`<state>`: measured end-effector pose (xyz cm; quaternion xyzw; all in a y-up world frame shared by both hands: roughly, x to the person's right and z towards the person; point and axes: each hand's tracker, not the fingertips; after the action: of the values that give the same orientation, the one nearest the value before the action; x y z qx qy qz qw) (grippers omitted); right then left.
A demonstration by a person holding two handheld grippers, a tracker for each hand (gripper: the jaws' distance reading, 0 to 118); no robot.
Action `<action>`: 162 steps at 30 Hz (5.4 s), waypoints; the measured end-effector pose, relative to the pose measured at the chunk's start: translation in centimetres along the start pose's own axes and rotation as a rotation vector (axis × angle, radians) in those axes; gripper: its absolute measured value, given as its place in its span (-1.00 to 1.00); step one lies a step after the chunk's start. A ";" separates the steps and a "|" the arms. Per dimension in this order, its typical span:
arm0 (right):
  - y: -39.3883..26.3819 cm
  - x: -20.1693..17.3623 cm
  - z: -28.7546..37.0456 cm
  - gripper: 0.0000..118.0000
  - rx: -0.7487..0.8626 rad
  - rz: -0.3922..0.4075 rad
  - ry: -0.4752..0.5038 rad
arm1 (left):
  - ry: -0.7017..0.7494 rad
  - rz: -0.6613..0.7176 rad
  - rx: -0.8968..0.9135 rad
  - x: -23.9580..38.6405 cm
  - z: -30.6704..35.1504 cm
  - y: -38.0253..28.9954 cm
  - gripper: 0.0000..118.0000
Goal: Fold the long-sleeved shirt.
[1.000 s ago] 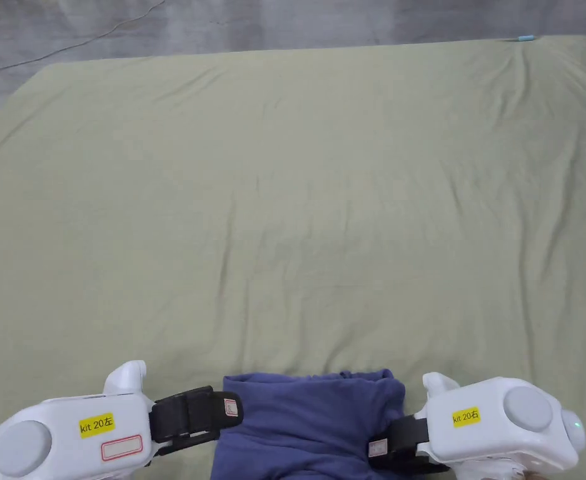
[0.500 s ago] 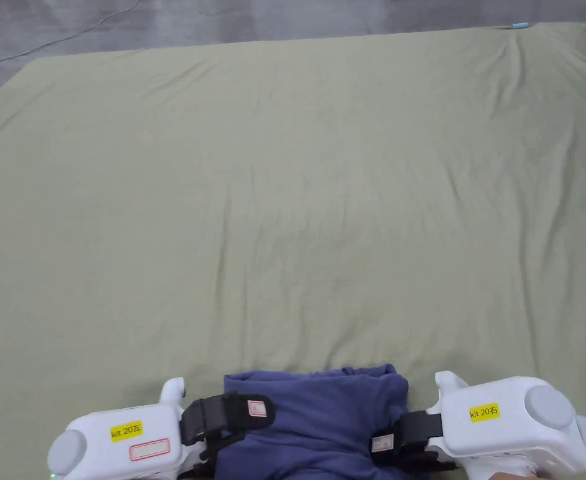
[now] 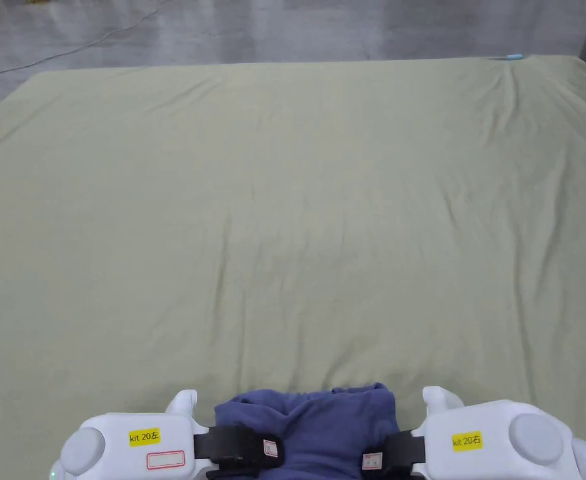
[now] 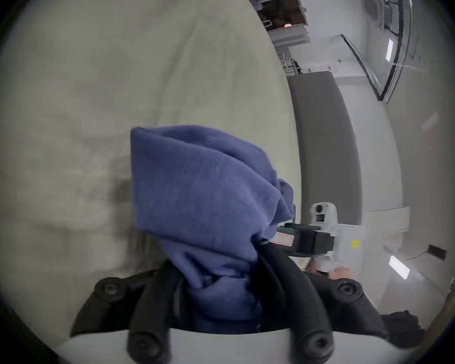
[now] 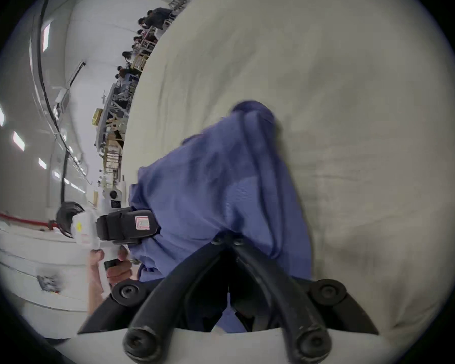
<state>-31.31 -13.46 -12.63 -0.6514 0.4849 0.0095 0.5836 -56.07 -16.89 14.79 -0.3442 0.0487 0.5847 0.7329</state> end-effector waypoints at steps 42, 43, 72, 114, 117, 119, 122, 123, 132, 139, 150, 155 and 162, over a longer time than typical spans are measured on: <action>-1.0 -20.7 5.1 -1.00 0.180 0.407 0.127 | 0.688 -0.372 0.359 12.0 27.3 2.3 -1.00; -0.2 -19.8 7.3 -1.00 0.232 0.404 0.106 | 0.760 -0.458 0.388 14.8 26.9 1.7 -1.00; -1.8 -15.2 34.4 -1.00 1.122 0.574 -0.370 | 0.654 -0.732 1.184 40.9 12.5 -10.4 -1.00; -2.1 -18.1 32.9 1.00 1.075 0.522 -0.431 | 0.662 -0.790 1.149 41.4 11.2 -11.4 1.00; -2.0 -17.9 33.0 1.00 1.075 0.511 -0.427 | 0.657 -0.781 1.142 41.3 11.4 -11.3 1.00; -2.1 -17.8 33.0 1.00 1.079 0.504 -0.422 | 0.647 -0.775 1.136 41.1 11.4 -11.2 1.00; -2.0 -17.7 33.2 1.00 1.081 0.491 -0.412 | 0.664 -0.780 1.133 41.1 11.3 -11.3 1.00; -2.0 -17.7 33.2 1.00 1.079 0.488 -0.410 | 0.666 -0.781 1.132 41.0 11.3 -11.2 1.00; -1.9 -17.3 33.0 1.00 1.077 0.488 -0.425 | 0.669 -0.786 1.124 40.9 11.4 -11.1 1.00; -1.7 -17.4 32.7 1.00 1.078 0.489 -0.439 | 0.664 -0.783 1.107 40.8 11.5 -11.0 1.00; -2.1 -17.8 32.3 1.00 1.082 0.514 -0.469 | 0.659 -0.783 1.104 40.7 11.3 -11.0 1.00; -2.2 -17.7 32.3 1.00 1.083 0.514 -0.483 | 0.657 -0.779 1.100 40.5 11.4 -11.0 1.00; -2.1 -17.7 32.3 1.00 1.081 0.506 -0.472 | 0.657 -0.779 1.100 40.5 11.4 -11.0 1.00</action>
<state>-21.43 22.03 -11.15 -0.1109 0.4183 0.0443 0.9004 -37.44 22.02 9.13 -0.0772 0.4250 0.0413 0.9010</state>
